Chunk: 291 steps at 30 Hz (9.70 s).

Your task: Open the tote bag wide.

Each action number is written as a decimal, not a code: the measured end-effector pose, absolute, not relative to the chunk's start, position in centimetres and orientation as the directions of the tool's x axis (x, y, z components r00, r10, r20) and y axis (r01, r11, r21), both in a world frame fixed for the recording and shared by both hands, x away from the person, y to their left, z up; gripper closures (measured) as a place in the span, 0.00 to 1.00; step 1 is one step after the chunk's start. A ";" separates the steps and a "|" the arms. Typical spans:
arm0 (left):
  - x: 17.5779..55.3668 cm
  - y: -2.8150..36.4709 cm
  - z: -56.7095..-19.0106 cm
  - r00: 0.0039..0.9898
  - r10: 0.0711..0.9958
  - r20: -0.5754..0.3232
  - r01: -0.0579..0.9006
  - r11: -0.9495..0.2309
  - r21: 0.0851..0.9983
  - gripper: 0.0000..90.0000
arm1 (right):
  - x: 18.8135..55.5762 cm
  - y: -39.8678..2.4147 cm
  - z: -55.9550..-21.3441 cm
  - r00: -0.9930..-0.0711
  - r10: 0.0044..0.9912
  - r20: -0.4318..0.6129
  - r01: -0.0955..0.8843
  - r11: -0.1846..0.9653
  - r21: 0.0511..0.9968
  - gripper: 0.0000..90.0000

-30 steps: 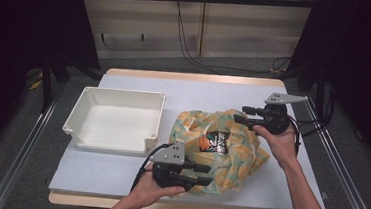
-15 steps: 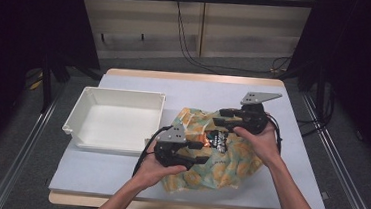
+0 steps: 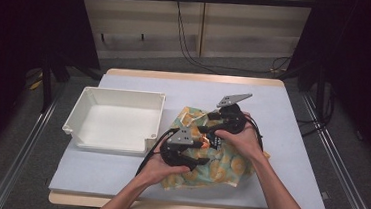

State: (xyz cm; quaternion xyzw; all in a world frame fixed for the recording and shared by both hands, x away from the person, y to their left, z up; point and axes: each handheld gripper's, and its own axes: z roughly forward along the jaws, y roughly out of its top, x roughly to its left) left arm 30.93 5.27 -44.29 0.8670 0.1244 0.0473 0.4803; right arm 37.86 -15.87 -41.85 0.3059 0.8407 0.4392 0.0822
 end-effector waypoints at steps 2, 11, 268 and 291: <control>30.9 5.3 -44.5 0.962 0.273 -0.001 0.152 -0.533 0.832 0.73 | 38.2 -15.6 -42.3 -0.799 0.588 0.129 0.449 0.439 0.778 0.36; 30.3 5.4 -44.3 0.977 0.201 -0.074 0.170 -0.523 0.835 1.00 | 38.8 -15.4 -43.0 -0.796 0.590 0.139 0.464 0.446 0.765 0.65; 30.2 -6.1 -44.5 0.996 0.043 0.074 -0.020 -0.718 0.696 0.51 | 25.8 -29.9 -42.1 -0.548 0.824 0.141 0.493 0.183 0.851 0.36; 30.3 -6.6 -44.9 0.996 0.063 0.059 0.007 -0.735 0.678 0.96 | 26.0 -29.3 -42.5 -0.574 0.806 0.147 0.499 0.202 0.843 0.33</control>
